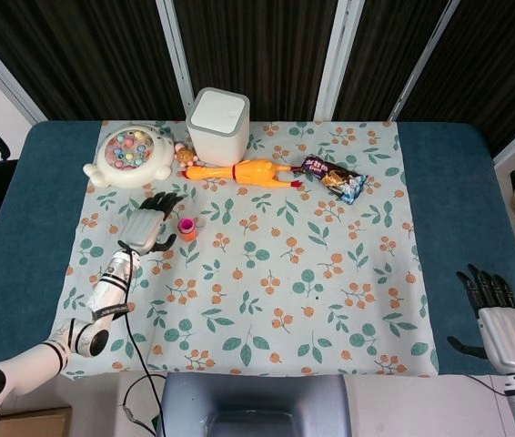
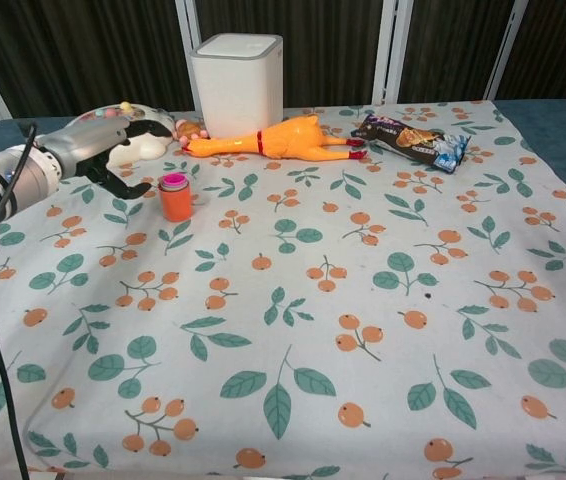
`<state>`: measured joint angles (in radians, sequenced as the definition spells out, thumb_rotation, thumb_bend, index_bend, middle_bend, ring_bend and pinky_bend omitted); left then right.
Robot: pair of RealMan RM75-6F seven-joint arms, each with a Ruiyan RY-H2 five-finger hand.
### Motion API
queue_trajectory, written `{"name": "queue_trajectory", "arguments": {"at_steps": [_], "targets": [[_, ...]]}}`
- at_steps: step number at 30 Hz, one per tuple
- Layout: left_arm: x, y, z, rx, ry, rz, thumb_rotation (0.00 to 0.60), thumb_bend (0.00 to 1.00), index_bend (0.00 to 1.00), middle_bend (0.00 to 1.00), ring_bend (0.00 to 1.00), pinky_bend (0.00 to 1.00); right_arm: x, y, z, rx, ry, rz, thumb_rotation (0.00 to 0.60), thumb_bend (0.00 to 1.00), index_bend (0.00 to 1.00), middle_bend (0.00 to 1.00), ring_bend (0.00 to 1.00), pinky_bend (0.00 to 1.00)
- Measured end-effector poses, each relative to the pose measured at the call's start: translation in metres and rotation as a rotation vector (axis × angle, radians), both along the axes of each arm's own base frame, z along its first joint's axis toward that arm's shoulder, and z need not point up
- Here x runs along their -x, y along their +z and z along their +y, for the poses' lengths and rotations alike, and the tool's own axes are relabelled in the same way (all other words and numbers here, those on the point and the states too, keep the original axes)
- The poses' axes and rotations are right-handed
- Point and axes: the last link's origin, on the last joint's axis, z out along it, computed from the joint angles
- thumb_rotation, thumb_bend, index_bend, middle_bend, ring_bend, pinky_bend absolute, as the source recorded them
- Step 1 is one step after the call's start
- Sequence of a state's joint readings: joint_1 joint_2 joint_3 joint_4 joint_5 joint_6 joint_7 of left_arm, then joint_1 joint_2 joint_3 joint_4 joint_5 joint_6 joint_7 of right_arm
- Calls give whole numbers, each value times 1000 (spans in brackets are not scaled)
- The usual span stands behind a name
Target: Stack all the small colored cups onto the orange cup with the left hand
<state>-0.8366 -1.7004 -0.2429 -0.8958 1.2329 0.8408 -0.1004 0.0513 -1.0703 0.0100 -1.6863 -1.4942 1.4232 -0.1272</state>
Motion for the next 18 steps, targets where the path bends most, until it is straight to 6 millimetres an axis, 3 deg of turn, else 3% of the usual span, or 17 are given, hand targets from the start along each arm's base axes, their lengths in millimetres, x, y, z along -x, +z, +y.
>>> {"name": "queue_trajectory", "arguments": {"at_steps": [7,10,13,18], "targets": [[0,7,-3,-8,-8,-9,600,374,0,0,0,120,0,1,1,-1,4,-2,600,224,0,0,0,0],[12,22,-20,-25,-41,-2,600,387,0,0,0,98,0,4,2,6,8,-6,600,224,0,0,0,0],[43,52,-56,-57,-68,9,600,388,0,0,0,88,0,4,4,2,7,-1,600,224,0,0,0,0],[115,101,-150,-169,-20,19,600,388,0,0,0,71,-4,-4,8,-30,21,14,600,224,0,0,0,0]]}}
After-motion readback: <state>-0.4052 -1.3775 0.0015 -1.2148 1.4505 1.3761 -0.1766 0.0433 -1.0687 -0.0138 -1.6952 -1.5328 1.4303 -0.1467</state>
